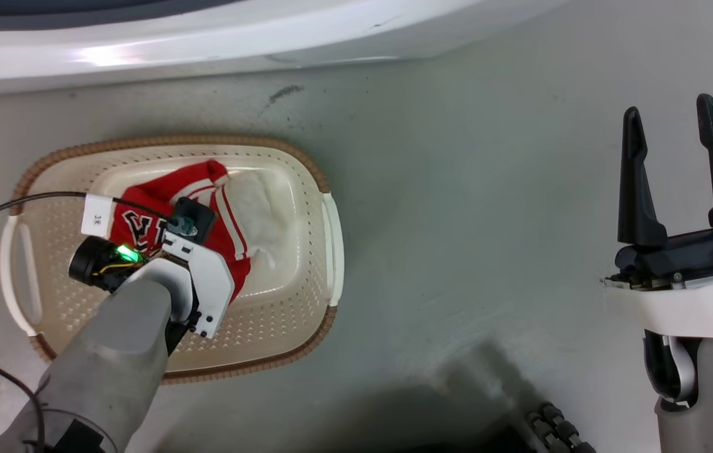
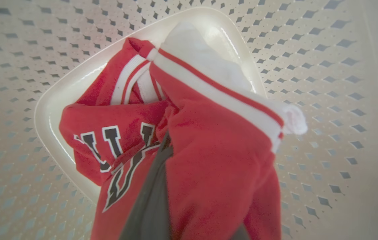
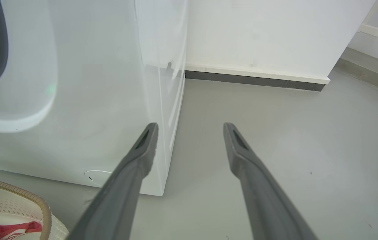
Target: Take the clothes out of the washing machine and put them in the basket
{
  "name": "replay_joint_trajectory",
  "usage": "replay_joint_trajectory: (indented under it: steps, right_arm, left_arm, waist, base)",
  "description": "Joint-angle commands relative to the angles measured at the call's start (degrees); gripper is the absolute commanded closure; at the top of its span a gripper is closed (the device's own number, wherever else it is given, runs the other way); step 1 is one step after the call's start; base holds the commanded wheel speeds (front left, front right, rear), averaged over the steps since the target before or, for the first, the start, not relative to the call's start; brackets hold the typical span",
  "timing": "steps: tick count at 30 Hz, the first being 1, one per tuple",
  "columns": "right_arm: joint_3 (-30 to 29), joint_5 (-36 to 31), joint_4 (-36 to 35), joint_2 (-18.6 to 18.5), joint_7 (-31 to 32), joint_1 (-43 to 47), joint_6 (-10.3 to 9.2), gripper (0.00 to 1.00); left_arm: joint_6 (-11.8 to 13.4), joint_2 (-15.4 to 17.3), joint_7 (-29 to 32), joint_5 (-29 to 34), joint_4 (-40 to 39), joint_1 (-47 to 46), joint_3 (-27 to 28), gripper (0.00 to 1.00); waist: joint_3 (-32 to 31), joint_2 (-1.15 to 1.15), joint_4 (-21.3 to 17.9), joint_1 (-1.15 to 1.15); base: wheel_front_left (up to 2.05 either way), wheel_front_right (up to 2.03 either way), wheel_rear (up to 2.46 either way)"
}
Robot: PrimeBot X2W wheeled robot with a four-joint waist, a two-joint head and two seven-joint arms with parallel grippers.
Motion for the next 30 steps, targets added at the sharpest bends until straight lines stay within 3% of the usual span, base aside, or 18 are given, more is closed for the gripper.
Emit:
replay_joint_trajectory:
  steps: [1, 11, 12, 13, 16, 30]
  right_arm:
    - [0.05, 0.44, -0.31, 0.07, -0.14, -0.89, -0.04, 0.0]
    - [0.4, 0.8, 0.12, 0.07, -0.14, -1.7, -0.04, 0.0]
    - [0.47, 0.76, 0.24, 0.07, -0.14, -1.75, -0.04, 0.0]
    - [0.51, 0.7, 0.35, 0.07, -0.14, -1.72, -0.04, 0.0]
    - [0.85, 0.4, 0.8, 0.07, -0.14, -1.37, -0.04, 0.0]
    - [2.17, -2.13, 3.97, 0.05, -0.14, 3.74, -0.04, 0.0]
  left_arm:
    - [-0.19, -0.23, 0.08, 0.37, 0.76, -0.9, -0.29, 1.0]
    - [-0.22, -2.15, 2.82, 0.87, 4.72, -1.4, -3.28, 1.0]
    - [-0.21, -2.18, 3.07, 0.69, 4.92, -1.01, -3.41, 0.65]
    - [-0.22, -2.26, 2.92, 0.54, 5.03, -0.72, -3.37, 0.0]
    - [-0.23, -2.84, 2.78, -0.22, 5.23, 0.33, -3.42, 0.0]
    - [-0.26, -5.58, -8.69, -6.16, 4.24, 8.53, -2.99, 0.0]
  waist:
    - [1.82, 0.0, -1.13, -0.01]
    - [3.32, 0.0, -1.65, -0.01]
    - [2.99, 0.0, -1.61, -0.01]
    - [2.54, 0.0, -1.53, -0.01]
    - [0.59, 0.0, -1.12, -0.01]
    - [-16.04, 0.0, 3.1, -0.01]
  base:
    - [0.0, 0.0, 0.0]
    - [0.0, 0.0, 0.0]
    - [0.0, 0.0, 0.0]
    - [0.0, 0.0, 0.0]
    - [0.0, 0.0, 0.0]
    - [0.0, 0.0, 0.0]
